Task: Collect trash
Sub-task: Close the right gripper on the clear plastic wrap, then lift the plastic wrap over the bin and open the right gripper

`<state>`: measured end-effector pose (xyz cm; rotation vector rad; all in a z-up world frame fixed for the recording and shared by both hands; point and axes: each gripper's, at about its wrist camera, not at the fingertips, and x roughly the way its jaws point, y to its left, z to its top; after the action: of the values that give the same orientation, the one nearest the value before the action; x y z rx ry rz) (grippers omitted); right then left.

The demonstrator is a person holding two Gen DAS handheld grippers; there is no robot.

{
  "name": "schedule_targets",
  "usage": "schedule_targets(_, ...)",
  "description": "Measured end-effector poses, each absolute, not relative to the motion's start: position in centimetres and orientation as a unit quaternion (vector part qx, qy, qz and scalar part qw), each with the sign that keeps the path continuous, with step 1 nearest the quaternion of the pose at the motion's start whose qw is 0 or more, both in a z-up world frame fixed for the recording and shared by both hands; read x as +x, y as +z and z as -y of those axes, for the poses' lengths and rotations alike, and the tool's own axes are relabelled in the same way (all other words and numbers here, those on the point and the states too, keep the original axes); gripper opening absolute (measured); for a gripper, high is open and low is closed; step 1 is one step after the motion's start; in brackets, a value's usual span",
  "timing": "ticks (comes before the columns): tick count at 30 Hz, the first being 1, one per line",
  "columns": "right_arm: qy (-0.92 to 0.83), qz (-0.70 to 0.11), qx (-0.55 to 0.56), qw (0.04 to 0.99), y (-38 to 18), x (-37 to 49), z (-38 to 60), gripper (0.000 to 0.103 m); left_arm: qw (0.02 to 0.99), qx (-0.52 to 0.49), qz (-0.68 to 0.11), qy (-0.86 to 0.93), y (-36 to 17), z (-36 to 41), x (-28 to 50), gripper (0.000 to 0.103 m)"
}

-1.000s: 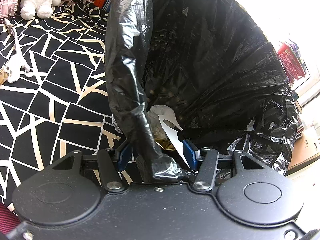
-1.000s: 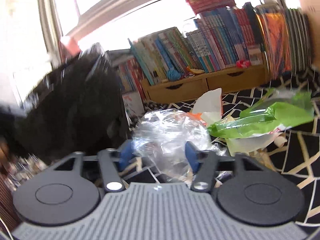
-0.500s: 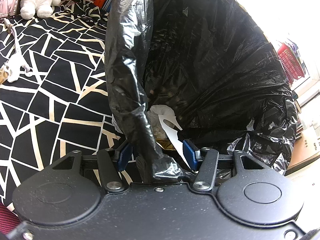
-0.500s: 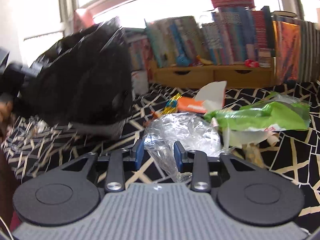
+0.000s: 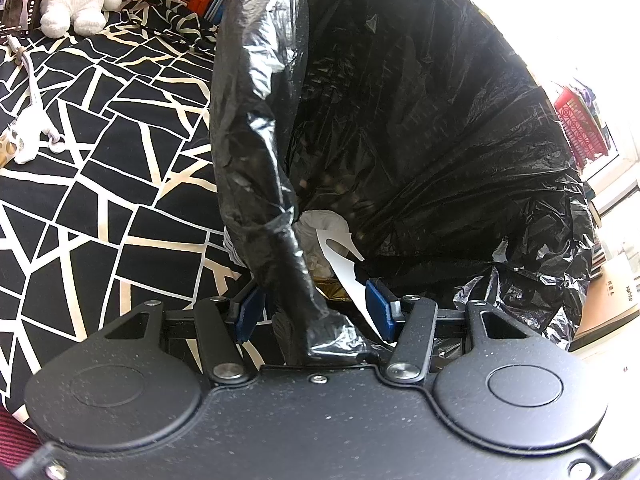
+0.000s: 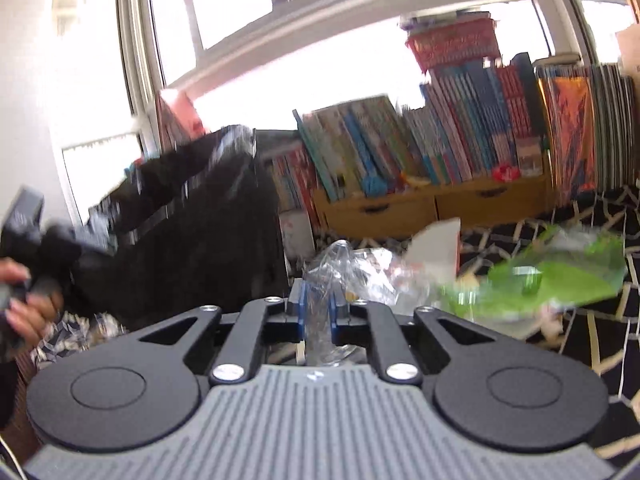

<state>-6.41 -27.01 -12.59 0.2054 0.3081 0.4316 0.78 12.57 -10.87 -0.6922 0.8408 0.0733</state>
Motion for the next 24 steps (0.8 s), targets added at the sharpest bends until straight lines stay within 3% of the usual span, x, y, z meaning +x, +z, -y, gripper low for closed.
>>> schedule_targets(24, 0.345, -0.025, 0.123, 0.930, 2.8, -3.5, 22.7, 0.014, 0.854, -0.332, -0.398, 0.033, -11.0, -12.9, 0.6, 0.052)
